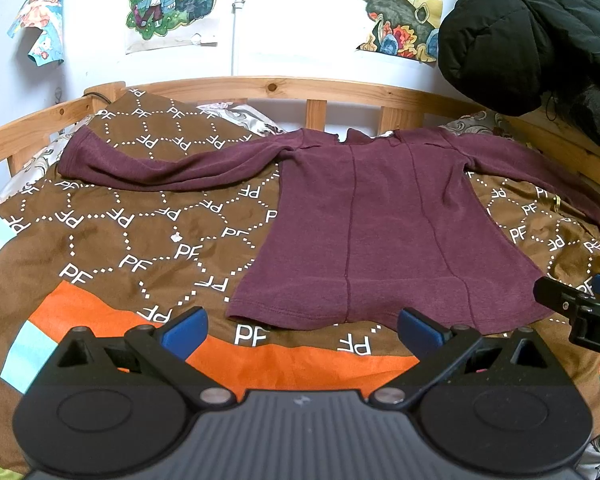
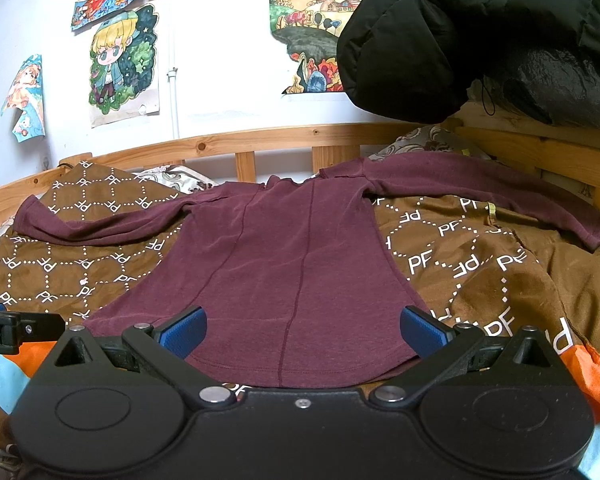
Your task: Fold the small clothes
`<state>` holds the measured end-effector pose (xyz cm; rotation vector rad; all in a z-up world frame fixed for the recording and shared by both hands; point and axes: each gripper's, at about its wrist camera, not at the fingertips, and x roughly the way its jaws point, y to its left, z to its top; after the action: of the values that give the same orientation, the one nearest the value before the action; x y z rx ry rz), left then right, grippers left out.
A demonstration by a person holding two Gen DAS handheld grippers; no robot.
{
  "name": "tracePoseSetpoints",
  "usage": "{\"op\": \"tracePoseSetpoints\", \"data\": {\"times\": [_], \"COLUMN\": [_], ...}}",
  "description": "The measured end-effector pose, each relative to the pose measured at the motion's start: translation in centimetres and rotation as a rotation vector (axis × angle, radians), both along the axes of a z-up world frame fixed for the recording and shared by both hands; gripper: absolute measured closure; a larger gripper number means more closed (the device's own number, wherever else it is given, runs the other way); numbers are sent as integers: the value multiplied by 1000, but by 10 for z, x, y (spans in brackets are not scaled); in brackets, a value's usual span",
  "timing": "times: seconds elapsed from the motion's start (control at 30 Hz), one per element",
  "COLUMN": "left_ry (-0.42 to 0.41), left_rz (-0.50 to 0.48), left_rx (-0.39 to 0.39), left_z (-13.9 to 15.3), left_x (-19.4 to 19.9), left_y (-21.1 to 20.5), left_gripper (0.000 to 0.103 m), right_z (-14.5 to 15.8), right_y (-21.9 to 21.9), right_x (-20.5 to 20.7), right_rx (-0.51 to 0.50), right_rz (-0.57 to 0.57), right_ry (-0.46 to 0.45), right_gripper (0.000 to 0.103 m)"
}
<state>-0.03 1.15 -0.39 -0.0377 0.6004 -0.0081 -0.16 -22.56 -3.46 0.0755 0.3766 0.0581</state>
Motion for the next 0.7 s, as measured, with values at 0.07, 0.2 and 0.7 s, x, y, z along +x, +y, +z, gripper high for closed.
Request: {"op": "tracePoseSetpoints", "data": {"times": [0.07,0.2,0.7], "left_ry": [0,2,49], "left_rz": [0,-1,23], "left_rx": [0,-2,36], "left_z": [0,-1,-9], "left_x": [0,-1,9], "left_y": [0,1,-3], "left_gripper": [1,1,1], "right_z": [0,0,4], "right_y": [0,0,-3], "right_x": [0,1,0], "right_rx": [-1,1,6], "right_rz": [0,-3,-27], "right_ry": [1,7,25], "right_gripper": [0,0,0]}}
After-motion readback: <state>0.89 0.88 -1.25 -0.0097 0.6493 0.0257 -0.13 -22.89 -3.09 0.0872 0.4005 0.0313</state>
